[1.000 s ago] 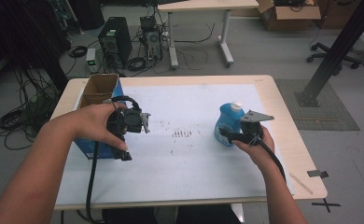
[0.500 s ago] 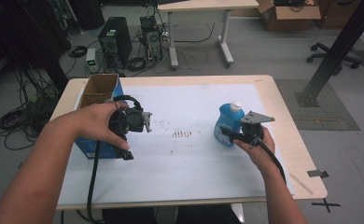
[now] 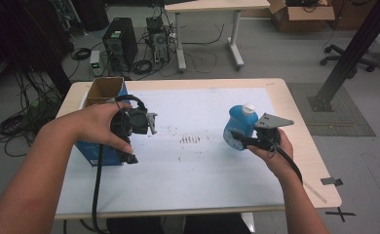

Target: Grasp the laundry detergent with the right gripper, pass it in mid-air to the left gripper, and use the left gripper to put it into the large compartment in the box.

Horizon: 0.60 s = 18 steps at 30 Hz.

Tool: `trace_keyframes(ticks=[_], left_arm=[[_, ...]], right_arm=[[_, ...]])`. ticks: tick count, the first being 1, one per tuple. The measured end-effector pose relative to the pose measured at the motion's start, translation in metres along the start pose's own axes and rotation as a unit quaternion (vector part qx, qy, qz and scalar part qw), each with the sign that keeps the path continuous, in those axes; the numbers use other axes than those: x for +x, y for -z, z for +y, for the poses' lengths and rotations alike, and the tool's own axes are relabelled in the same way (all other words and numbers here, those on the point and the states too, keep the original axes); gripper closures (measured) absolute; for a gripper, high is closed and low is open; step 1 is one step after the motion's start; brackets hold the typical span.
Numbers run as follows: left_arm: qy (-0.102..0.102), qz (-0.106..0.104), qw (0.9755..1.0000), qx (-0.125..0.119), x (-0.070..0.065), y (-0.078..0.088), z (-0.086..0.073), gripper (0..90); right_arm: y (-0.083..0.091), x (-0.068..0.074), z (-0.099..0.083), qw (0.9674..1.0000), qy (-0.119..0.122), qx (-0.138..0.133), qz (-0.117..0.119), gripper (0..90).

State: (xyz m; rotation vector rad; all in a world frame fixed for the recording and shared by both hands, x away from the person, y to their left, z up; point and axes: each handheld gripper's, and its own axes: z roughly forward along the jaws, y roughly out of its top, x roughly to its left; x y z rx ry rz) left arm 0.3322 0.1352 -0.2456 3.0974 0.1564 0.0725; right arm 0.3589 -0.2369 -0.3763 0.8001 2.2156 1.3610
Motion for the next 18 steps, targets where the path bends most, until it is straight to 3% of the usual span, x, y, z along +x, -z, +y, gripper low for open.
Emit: trace_keyframes(ticks=[4,9,13,18], left_arm=[[-0.001,0.003,1.0,0.0,0.0,0.004,0.004,5.9],[-0.004,0.005,1.0,0.002,0.0,0.01,0.008,5.7],[-0.007,0.009,0.9999,0.004,-0.002,0.016,0.014,5.7],[-0.016,0.01,0.9998,0.002,-0.005,0.024,0.022,5.8]], right_arm=[[0.01,0.007,0.013,0.9994,0.025,0.009,0.022,46.0],[0.021,0.012,0.024,0.9975,0.034,0.019,0.059,45.9],[0.024,0.018,0.027,0.9936,0.05,0.026,0.098,45.9],[0.023,0.027,0.029,0.9888,0.074,0.029,0.126,45.8]])
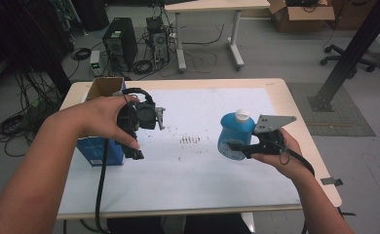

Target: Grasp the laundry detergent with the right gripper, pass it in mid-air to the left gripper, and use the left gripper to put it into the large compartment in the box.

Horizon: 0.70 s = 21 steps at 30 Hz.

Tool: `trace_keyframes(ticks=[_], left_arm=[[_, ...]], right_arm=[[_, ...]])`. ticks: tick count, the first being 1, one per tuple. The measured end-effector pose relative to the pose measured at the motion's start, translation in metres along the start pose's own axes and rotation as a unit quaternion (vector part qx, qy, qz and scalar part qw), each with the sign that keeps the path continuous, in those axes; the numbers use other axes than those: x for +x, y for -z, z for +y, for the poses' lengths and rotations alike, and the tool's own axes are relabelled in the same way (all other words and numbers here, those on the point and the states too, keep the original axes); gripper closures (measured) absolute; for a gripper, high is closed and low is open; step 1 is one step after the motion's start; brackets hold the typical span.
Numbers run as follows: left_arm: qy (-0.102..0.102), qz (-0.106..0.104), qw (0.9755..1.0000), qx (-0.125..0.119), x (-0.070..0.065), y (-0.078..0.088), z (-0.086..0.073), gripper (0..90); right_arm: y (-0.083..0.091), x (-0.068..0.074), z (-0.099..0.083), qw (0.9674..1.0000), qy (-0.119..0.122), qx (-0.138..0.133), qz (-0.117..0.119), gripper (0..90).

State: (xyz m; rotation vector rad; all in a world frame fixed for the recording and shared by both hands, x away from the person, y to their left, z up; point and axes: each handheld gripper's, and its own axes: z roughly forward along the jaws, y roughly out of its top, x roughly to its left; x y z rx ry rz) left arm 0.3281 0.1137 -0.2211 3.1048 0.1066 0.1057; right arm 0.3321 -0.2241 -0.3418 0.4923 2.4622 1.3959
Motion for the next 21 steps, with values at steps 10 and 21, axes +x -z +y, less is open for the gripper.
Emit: trace_keyframes(ticks=[10,21], left_arm=[[-0.008,0.003,1.0,0.003,-0.002,0.007,0.012,5.7],[-0.015,-0.001,0.9999,0.004,-0.001,0.006,0.025,5.6]], right_arm=[[-0.013,0.014,0.01,0.9985,0.033,0.0,0.044,45.8],[-0.027,0.016,0.008,0.996,0.041,-0.011,0.079,45.7]])
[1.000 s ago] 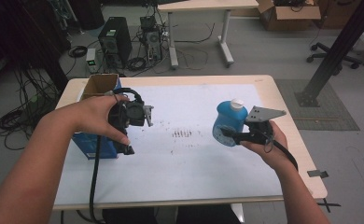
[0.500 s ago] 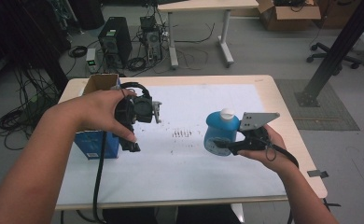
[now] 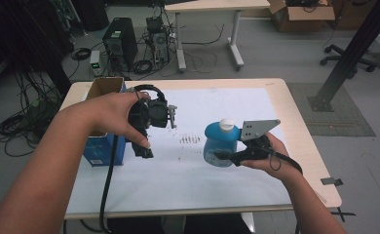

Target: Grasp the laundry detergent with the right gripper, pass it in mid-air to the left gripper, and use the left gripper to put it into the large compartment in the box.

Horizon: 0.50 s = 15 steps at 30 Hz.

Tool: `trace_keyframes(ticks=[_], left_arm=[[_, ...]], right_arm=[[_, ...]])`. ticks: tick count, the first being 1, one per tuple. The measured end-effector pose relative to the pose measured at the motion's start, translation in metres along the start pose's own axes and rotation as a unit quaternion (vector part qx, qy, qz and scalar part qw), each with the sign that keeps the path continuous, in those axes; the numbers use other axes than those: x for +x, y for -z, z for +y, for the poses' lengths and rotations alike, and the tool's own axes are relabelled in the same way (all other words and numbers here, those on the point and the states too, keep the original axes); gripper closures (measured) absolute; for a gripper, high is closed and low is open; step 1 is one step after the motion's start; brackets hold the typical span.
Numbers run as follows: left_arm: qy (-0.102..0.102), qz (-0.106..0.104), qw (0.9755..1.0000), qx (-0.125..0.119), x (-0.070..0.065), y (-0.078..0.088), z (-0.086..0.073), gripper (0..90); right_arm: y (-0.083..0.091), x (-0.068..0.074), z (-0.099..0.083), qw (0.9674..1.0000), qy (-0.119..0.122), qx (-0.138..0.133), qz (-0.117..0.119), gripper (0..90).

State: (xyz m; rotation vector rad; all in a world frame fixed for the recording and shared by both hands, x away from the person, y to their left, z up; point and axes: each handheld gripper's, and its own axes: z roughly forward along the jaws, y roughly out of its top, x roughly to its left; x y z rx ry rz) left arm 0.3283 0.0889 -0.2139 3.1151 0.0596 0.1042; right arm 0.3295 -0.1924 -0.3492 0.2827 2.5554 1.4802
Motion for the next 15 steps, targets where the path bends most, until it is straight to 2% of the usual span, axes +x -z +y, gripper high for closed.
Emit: trace_keyframes(ticks=[15], left_arm=[[-0.007,-0.008,0.9999,-0.002,0.001,-0.004,0.013,5.4]], right_arm=[[-0.028,0.0,0.003,0.9987,0.023,-0.005,0.046,45.5]])
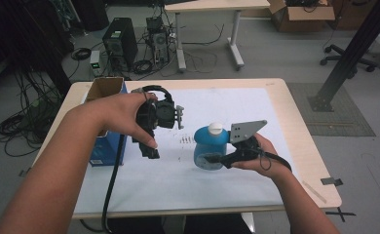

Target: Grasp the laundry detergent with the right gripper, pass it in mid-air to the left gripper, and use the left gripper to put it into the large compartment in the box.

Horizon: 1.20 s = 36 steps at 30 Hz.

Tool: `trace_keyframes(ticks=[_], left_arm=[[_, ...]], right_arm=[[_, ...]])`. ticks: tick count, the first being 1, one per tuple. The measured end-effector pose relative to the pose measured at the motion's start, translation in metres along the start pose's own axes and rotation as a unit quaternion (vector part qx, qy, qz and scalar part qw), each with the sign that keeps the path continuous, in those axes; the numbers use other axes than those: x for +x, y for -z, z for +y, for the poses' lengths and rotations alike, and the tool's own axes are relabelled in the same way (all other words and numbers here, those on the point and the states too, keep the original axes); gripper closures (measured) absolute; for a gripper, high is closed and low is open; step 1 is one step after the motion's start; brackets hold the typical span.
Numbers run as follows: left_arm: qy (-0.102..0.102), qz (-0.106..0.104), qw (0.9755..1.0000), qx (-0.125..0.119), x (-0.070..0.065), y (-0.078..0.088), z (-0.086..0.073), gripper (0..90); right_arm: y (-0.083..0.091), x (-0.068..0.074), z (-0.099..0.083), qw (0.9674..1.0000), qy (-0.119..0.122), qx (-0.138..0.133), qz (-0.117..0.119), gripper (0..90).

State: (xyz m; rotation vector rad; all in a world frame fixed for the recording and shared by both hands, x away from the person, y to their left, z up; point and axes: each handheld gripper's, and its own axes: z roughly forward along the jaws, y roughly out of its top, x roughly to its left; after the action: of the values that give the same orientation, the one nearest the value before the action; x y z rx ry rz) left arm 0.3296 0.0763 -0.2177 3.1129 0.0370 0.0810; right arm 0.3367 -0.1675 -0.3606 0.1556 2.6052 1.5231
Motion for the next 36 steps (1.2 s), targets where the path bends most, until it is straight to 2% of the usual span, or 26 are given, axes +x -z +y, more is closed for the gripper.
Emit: trace_keyframes(ticks=[16,22,36], left_arm=[[0.0,-0.001,1.0,0.0,0.002,-0.005,0.007,5.3],[0.002,-0.004,1.0,0.002,0.002,-0.007,0.01,5.1],[0.003,-0.007,1.0,0.001,0.001,-0.012,0.014,4.9]], right_arm=[[-0.03,0.006,0.008,0.9988,0.019,-0.01,0.044,45.4],[-0.042,0.008,0.012,0.9984,0.024,-0.011,0.05,45.4],[-0.07,0.01,0.02,0.9975,0.018,-0.022,0.065,45.3]])
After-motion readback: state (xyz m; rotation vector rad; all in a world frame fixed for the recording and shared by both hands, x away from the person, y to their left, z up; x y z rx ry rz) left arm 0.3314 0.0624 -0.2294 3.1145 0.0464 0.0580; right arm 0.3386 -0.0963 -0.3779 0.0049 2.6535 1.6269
